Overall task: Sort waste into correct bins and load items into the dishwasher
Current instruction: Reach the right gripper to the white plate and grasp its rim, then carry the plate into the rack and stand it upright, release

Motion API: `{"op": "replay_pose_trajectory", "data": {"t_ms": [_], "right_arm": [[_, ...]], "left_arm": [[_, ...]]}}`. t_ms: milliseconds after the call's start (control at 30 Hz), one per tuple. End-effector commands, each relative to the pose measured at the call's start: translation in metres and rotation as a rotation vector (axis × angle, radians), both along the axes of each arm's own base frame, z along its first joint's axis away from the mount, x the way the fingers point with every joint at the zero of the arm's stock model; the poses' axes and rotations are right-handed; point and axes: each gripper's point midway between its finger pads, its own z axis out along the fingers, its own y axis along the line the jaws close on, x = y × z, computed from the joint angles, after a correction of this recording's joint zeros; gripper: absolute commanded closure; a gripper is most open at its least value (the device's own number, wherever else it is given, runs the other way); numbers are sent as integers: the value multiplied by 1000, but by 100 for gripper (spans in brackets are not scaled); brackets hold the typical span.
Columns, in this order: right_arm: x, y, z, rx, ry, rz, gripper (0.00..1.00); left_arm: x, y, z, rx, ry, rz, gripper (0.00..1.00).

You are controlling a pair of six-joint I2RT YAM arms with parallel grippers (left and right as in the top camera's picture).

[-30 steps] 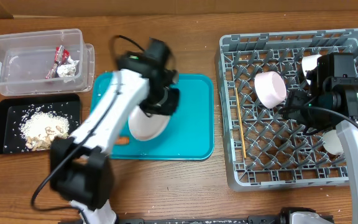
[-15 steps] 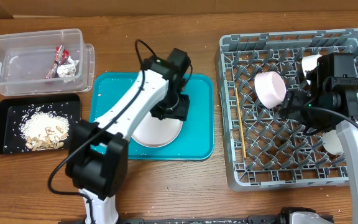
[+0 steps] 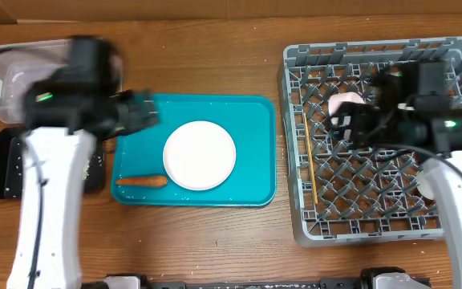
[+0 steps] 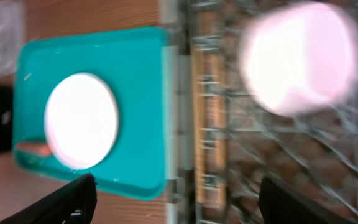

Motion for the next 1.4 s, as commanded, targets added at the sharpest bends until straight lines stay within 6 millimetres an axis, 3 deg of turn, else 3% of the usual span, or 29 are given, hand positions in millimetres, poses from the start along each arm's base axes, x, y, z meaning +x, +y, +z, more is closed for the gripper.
{"op": "replay_pose_trajectory", "data": {"t_ms": [0,100,233,367,500,600,667,767,867,1000,1067,1133,1200,1267,1367], "right_arm": [[-4,43,-1,-9,-17,100,14],[-5,73,-16,-62,-2,155,14],[-5,112,-54,-129,60,219,14],[3,161,-119,-151,152,247,20],[15,193,-183,-141,221,189,34],[16,196,-213,-164,260,129,41],[16,196,-227,-176,279,127,51],[14,194,-236,-189,297,127,80],[16,194,-233,-188,295,125,96],[49,158,-181,-299,201,28,96],[71,132,-125,-362,90,-31,96],[88,91,-48,-392,-69,-147,96],[91,54,4,-432,-199,-229,96],[91,18,39,-501,-294,-329,96],[75,-68,95,-785,-433,-623,96]], "left_arm": [[-16,39,5,-3,17,164,0],[-32,60,1,-26,68,249,0],[-46,74,-7,-42,116,313,0],[-48,75,-12,-43,132,310,0],[-47,75,-11,-42,126,310,0],[-47,75,-11,-42,126,310,0],[-47,75,-11,-42,126,310,0],[-47,75,-11,-42,126,310,0],[-47,75,-12,-42,127,310,0],[-46,75,-11,-42,125,310,0],[-46,76,-11,-41,122,310,0],[-44,76,-11,-40,117,310,0],[-44,76,-11,-40,117,310,0],[-44,76,-11,-40,116,310,0],[-43,76,-11,-40,112,310,0]]}}
